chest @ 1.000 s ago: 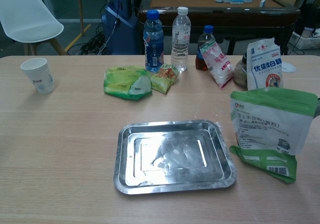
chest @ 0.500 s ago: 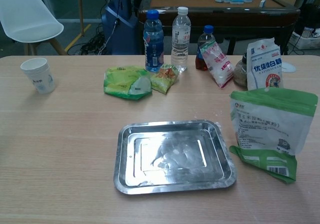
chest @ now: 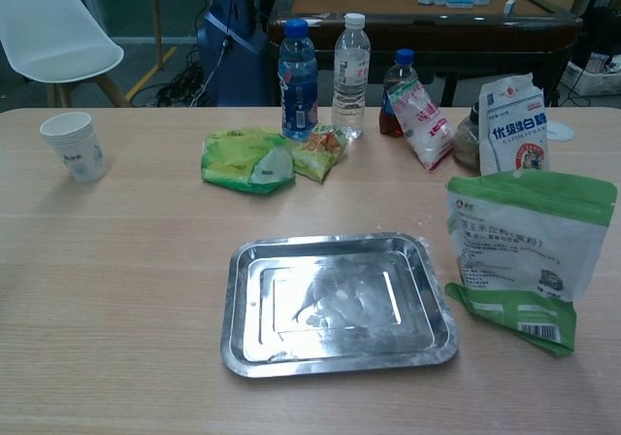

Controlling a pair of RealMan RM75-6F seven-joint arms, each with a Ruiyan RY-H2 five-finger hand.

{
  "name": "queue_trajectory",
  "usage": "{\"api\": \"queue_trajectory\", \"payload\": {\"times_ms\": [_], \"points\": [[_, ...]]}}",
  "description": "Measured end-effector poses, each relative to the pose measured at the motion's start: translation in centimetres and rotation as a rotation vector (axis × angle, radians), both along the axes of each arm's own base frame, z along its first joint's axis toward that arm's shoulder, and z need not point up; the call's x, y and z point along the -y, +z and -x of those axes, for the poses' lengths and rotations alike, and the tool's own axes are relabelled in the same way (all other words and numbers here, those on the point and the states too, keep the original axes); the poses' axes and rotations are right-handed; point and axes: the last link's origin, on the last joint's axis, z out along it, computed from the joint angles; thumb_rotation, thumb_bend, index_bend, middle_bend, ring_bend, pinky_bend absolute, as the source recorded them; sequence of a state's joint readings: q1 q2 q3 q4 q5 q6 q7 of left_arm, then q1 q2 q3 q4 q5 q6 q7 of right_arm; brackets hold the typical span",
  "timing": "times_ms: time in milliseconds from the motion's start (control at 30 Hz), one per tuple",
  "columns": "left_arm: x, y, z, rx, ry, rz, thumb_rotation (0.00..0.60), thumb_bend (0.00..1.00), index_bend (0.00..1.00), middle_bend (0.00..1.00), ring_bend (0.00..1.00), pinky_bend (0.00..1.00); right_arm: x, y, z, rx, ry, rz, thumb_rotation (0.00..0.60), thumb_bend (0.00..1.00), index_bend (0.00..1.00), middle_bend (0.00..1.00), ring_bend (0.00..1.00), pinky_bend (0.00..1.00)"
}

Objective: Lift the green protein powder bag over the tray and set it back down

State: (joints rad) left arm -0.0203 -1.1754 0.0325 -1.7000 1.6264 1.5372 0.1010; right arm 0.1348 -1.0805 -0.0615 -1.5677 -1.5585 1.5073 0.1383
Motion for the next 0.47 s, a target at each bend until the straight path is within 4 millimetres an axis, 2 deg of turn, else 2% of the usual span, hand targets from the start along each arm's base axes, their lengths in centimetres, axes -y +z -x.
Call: {"api": "queue_trajectory", "payload": {"times_ms": [467], "points": [[0.1, 0.4, 0.8, -0.034, 0.020, -0.014, 0.600, 0.46, 0.05, 0.00, 0.06, 0.01, -0.3, -0.6, -1.8, -0.023, 0.071, -0.065, 0.600, 0.15, 0.32, 0.28, 0.16, 0.12]]}}
